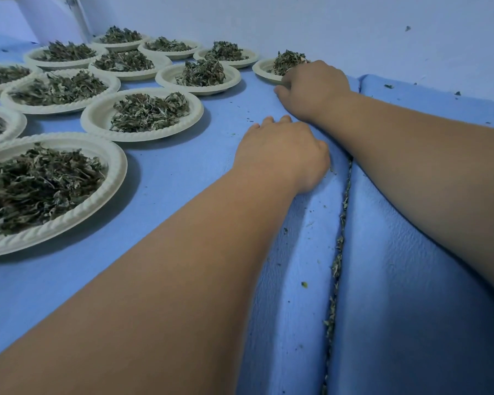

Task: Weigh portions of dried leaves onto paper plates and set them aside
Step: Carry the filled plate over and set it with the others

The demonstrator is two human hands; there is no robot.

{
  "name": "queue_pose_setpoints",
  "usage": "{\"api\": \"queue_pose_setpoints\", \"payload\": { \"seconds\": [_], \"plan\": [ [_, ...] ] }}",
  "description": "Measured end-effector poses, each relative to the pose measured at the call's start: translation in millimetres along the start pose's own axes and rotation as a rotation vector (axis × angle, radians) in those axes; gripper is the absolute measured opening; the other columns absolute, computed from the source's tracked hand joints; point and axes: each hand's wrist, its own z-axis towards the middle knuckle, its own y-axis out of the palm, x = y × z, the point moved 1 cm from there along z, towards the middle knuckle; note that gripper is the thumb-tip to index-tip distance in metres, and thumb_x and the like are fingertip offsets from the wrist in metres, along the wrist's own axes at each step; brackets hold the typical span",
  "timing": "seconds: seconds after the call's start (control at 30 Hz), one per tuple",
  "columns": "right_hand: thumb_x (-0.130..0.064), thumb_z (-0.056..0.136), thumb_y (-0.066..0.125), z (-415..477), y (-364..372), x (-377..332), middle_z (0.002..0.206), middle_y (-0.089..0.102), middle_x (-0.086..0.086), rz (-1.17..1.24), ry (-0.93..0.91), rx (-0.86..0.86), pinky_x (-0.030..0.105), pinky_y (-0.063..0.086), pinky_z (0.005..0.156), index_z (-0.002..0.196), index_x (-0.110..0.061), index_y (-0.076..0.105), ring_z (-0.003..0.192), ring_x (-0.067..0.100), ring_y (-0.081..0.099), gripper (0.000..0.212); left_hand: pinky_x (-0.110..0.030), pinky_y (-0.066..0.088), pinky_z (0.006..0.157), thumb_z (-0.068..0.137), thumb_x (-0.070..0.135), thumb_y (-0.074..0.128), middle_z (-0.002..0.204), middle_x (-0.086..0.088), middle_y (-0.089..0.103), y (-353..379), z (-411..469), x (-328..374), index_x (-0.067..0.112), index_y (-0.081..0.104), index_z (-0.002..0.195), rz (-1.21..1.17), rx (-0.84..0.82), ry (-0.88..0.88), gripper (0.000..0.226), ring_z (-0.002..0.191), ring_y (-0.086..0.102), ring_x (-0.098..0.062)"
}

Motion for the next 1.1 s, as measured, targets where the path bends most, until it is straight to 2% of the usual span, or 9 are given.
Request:
{"api": "queue_pose_setpoints", "payload": {
  "seconds": [0.23, 0.37, 0.43, 0.6, 0.67, 0.77, 0.83, 0.93, 1.1],
  "plan": [
    [-0.049, 0.101, 0.031, 6, 8, 7, 0.139, 0.057, 0.011, 0.133, 0.076, -0.178, 0.046, 0.044, 0.103, 0.127, -0.018, 0.059, 0.126, 0.034, 0.051, 0.049, -0.045, 0.032, 0.109, 0.103, 0.035, 0.029, 0.139, -0.011, 0.052, -2, 0, 2, 0.013, 0.056, 0.131, 0.002, -0.001, -0.007, 0.045, 0.134, 0.041, -0.031],
    [-0.050, 0.103, 0.029, 8, 9, 9, 0.164, 0.024, 0.015, 0.163, 0.092, -0.255, 0.048, 0.030, 0.117, 0.156, -0.028, 0.034, 0.146, 0.037, 0.030, 0.058, -0.045, 0.032, 0.109, 0.104, 0.035, 0.029, 0.140, -0.012, 0.051, -2, -1, 3, 0.013, 0.057, 0.130, 0.007, 0.001, -0.007, 0.045, 0.134, 0.041, -0.031],
    [-0.049, 0.103, 0.030, 9, 9, 9, 0.164, 0.021, 0.017, 0.175, 0.092, -0.256, 0.047, 0.030, 0.117, 0.157, -0.030, 0.031, 0.146, 0.038, 0.030, 0.058, -0.046, 0.032, 0.110, 0.103, 0.036, 0.029, 0.141, -0.011, 0.051, -2, -1, 2, 0.013, 0.056, 0.131, 0.010, 0.002, -0.012, 0.046, 0.135, 0.040, -0.031],
    [-0.039, 0.099, 0.036, 8, 12, 12, 0.149, 0.041, 0.014, 0.209, 0.088, -0.174, 0.045, 0.040, 0.106, 0.148, -0.026, 0.045, 0.133, 0.037, 0.043, 0.052, -0.045, 0.033, 0.108, 0.103, 0.036, 0.029, 0.138, -0.011, 0.052, -1, 0, 1, 0.013, 0.057, 0.128, 0.006, 0.001, -0.010, 0.044, 0.133, 0.041, -0.030],
    [-0.035, 0.099, 0.035, 9, 14, 12, 0.154, 0.034, 0.016, 0.222, 0.096, -0.191, 0.045, 0.039, 0.106, 0.151, -0.026, 0.041, 0.133, 0.039, 0.043, 0.053, -0.045, 0.033, 0.108, 0.104, 0.036, 0.029, 0.136, -0.010, 0.052, -2, 1, 1, 0.013, 0.056, 0.127, 0.000, -0.007, -0.008, 0.043, 0.131, 0.042, -0.030],
    [-0.035, 0.101, 0.029, 10, 16, 12, 0.168, -0.002, 0.016, 0.245, 0.155, -0.323, 0.048, 0.026, 0.118, 0.160, -0.031, 0.020, 0.147, 0.041, 0.028, 0.060, -0.045, 0.032, 0.109, 0.104, 0.036, 0.028, 0.136, -0.011, 0.051, -3, 0, 1, 0.012, 0.055, 0.127, 0.004, -0.032, -0.005, 0.042, 0.131, 0.041, -0.030],
    [-0.041, 0.102, 0.023, 6, 16, 14, 0.167, -0.015, 0.013, 0.234, 0.161, -0.416, 0.052, 0.013, 0.123, 0.161, -0.035, 0.009, 0.153, 0.038, 0.012, 0.060, -0.045, 0.033, 0.109, 0.105, 0.035, 0.028, 0.137, -0.012, 0.051, -4, 0, 2, 0.011, 0.055, 0.128, 0.002, -0.050, -0.008, 0.043, 0.132, 0.041, -0.031],
    [-0.053, 0.103, 0.014, -3, 15, 16, 0.168, -0.007, 0.014, 0.162, 0.129, -0.496, 0.058, 0.002, 0.123, 0.161, -0.035, 0.004, 0.155, 0.037, -0.002, 0.062, -0.045, 0.033, 0.108, 0.105, 0.034, 0.028, 0.137, -0.014, 0.051, -5, -1, 1, 0.008, 0.054, 0.130, 0.026, -0.046, -0.007, 0.045, 0.131, 0.042, -0.032],
    [-0.055, 0.105, 0.011, -33, -3, 19, 0.169, -0.003, 0.008, 0.107, 0.054, -0.562, 0.053, 0.001, 0.124, 0.162, -0.023, 0.001, 0.156, 0.030, -0.002, 0.066, -0.049, 0.027, 0.118, 0.106, 0.042, 0.022, 0.155, -0.014, 0.038, -4, -6, 3, 0.009, 0.037, 0.151, 0.088, -0.097, -0.012, 0.058, 0.144, 0.032, -0.032]
  ]
}}
